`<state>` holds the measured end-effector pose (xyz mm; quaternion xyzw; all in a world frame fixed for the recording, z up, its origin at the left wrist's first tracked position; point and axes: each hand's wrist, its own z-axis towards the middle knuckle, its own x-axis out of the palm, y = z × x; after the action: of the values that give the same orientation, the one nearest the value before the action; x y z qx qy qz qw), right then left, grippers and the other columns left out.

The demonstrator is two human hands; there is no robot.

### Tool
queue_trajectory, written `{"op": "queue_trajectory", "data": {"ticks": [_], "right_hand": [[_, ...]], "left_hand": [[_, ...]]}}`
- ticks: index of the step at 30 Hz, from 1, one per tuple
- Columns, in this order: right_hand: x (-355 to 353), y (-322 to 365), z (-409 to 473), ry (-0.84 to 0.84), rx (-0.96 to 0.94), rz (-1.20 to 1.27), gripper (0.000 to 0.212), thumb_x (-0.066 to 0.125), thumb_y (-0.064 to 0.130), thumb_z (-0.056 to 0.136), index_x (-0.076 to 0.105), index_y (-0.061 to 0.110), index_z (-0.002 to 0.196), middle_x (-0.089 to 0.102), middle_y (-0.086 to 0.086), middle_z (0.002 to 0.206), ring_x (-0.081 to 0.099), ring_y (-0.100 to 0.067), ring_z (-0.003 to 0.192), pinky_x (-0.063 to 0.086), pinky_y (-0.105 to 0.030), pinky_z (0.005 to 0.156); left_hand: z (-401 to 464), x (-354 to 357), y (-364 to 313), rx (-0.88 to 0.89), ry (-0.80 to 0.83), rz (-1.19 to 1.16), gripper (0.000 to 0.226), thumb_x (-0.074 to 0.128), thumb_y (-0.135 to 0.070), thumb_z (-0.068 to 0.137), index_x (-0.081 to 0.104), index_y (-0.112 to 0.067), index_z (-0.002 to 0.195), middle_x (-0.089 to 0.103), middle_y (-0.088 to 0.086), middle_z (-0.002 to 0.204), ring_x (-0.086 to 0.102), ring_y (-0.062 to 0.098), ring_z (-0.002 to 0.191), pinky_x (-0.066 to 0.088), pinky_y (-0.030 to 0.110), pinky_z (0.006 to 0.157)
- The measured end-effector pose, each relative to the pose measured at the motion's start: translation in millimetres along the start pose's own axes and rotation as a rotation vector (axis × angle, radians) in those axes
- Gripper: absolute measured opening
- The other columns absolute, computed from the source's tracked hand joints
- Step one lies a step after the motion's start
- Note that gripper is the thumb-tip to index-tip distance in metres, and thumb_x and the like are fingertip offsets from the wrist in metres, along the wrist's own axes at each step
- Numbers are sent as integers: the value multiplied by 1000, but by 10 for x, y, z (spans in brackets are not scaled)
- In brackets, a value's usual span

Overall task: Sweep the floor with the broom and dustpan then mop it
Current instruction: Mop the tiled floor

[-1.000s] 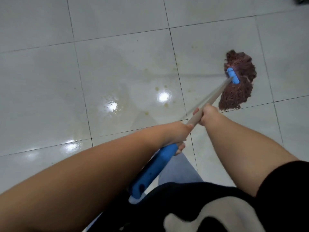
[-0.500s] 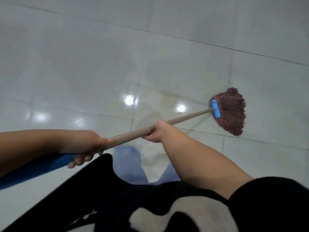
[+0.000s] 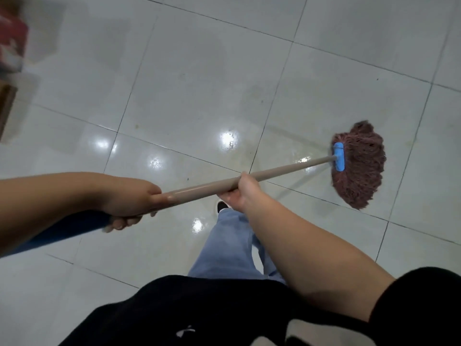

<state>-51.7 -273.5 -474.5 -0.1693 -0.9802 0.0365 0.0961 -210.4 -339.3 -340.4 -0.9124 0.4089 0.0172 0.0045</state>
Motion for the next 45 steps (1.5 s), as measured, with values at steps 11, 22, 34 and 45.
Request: {"op": "queue_trajectory", "data": {"ticks": [11, 22, 34, 45], "right_hand": [[-1187, 2001, -39, -363, -311, 68, 55, 35, 48, 98, 43, 0, 125, 59, -21, 88, 59, -26, 61, 54, -27, 40], [-1507, 3043, -422, -404, -490, 27, 32, 29, 11, 102, 49, -2, 123, 63, -17, 101, 69, -26, 86, 54, -35, 69], [804, 941, 694, -264, -182, -5, 37, 44, 40, 98, 49, 3, 94, 57, -12, 83, 60, -27, 78, 59, -39, 66], [3587, -2146, 933, 118, 162, -23, 29, 39, 19, 102, 43, 1, 124, 51, -18, 135, 51, -35, 123, 44, -46, 93]], "left_hand": [[750, 258, -2621, 300, 45, -18, 49, 30, -47, 99, 50, -4, 85, 60, 15, 60, 59, 20, 46, 41, 20, 44], [1139, -77, -4038, 252, 135, -286, 51, 38, -55, 92, 41, -7, 74, 40, 4, 51, 30, 10, 15, 38, 13, 34], [1050, -1385, -200, 229, 74, -33, 52, 34, -59, 93, 50, -9, 90, 39, 3, 53, 36, 11, 29, 33, 13, 38], [132, -2394, 3940, -163, -55, -12, 48, 36, -53, 94, 51, -8, 90, 39, 2, 53, 35, 14, 37, 35, 24, 40]]}}
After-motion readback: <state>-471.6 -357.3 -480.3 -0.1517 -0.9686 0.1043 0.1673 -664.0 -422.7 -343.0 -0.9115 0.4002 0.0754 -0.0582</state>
